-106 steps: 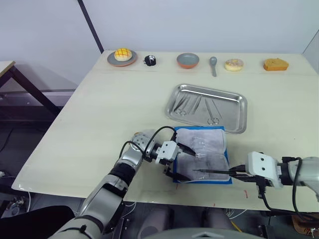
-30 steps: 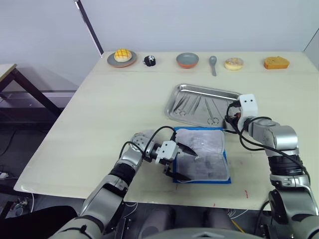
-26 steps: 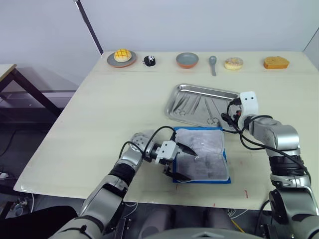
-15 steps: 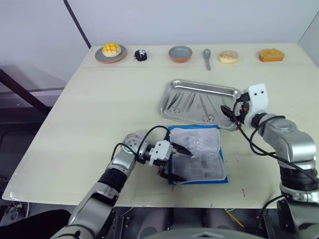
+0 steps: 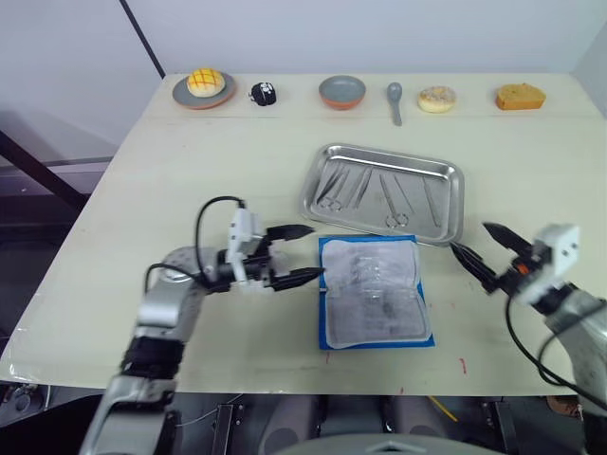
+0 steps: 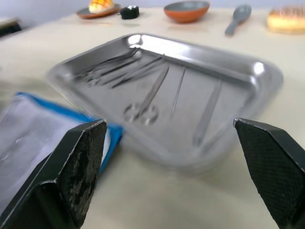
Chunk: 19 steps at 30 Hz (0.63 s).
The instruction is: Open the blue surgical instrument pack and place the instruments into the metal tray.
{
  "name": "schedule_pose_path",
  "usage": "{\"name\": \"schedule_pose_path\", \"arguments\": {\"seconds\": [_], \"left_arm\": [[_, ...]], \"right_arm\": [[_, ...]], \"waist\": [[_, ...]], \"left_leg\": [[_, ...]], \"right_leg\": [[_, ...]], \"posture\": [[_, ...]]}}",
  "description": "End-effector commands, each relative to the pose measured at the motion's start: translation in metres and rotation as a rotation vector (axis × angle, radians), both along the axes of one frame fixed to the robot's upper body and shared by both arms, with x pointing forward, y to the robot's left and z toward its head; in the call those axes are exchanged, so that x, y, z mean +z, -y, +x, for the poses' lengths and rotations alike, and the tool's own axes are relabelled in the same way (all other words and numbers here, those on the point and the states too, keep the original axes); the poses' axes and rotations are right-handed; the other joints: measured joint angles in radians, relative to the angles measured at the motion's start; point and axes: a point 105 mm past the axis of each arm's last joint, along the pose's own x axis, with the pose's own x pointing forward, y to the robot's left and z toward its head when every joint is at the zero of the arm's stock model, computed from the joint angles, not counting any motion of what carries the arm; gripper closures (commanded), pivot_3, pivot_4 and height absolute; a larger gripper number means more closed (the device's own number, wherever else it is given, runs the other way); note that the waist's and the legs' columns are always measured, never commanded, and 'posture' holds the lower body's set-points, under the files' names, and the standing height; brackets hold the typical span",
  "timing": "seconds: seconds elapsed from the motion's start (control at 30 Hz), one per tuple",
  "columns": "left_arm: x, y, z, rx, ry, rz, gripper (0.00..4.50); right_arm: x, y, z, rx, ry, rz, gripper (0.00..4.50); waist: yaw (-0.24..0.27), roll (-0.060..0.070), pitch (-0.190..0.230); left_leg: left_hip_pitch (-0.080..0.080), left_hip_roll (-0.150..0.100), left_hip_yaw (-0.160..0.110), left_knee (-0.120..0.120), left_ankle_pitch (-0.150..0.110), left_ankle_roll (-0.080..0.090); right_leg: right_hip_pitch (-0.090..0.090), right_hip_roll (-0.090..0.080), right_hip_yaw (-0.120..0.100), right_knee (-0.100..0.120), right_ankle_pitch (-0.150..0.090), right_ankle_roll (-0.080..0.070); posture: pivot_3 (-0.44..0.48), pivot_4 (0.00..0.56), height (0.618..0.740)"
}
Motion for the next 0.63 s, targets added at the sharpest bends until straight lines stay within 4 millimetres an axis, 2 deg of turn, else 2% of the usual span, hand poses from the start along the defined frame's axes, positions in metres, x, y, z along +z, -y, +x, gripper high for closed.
{"name": "schedule_pose_path", "arguments": {"seconds": [0.03,0.17,0.3,0.37,0.47,0.63], "left_arm": [[0.011,-0.028,-0.005,0.135,0.016,-0.009,0.0],[0.0,-0.061,-0.015,0.301,-0.029,0.007,0.0],[-0.016,-0.088,-0.037,0.43,-0.123,0.0,0.0],[-0.027,-0.1,-0.051,0.474,-0.166,0.045,0.0],[-0.037,-0.111,-0.065,0.523,-0.214,0.115,0.0],[-0.045,-0.12,-0.075,0.574,-0.21,0.177,0.0]], "right_arm": [[0.007,0.014,-0.024,0.032,0.04,-0.029,0.05],[-0.009,0.033,-0.049,0.041,-0.019,-0.061,0.05],[-0.018,0.053,-0.067,0.003,-0.026,-0.1,0.05],[-0.02,0.058,-0.08,0.02,-0.055,-0.052,0.05],[-0.024,0.062,-0.095,0.039,-0.086,-0.047,0.05],[-0.027,0.073,-0.105,0.028,-0.097,-0.072,0.05]], "waist": [[0.003,0.0,0.0],[0.005,-0.001,0.0],[0.004,-0.001,0.001],[0.003,-0.002,0.001],[0.008,-0.002,0.001],[0.02,-0.002,0.001]], "left_leg": [[0.0,0.0,0.0,0.0,0.0,0.0],[0.002,0.0,0.0,0.0,0.0,0.0],[0.003,0.001,0.001,0.0,0.0,0.0],[0.003,0.001,0.001,-0.001,-0.001,0.0],[0.003,0.001,0.001,-0.002,-0.003,0.003],[0.004,0.001,0.002,0.0,-0.003,0.004]], "right_leg": [[0.0,-0.001,0.0,0.0,0.0,0.0],[0.002,-0.001,0.003,0.0,0.0,0.0],[0.002,-0.002,0.005,0.0,0.001,-0.001],[0.002,-0.002,0.006,0.0,0.001,-0.001],[0.002,-0.002,0.006,0.0,0.001,-0.002],[0.002,-0.004,0.006,0.0,0.002,-0.003]], "posture": [[0.0,0.15,0.74],[0.0,0.15,0.74],[0.0,0.15,0.74],[0.0,0.15,0.74],[0.0,0.15,0.74],[0.0,0.15,0.74]]}}
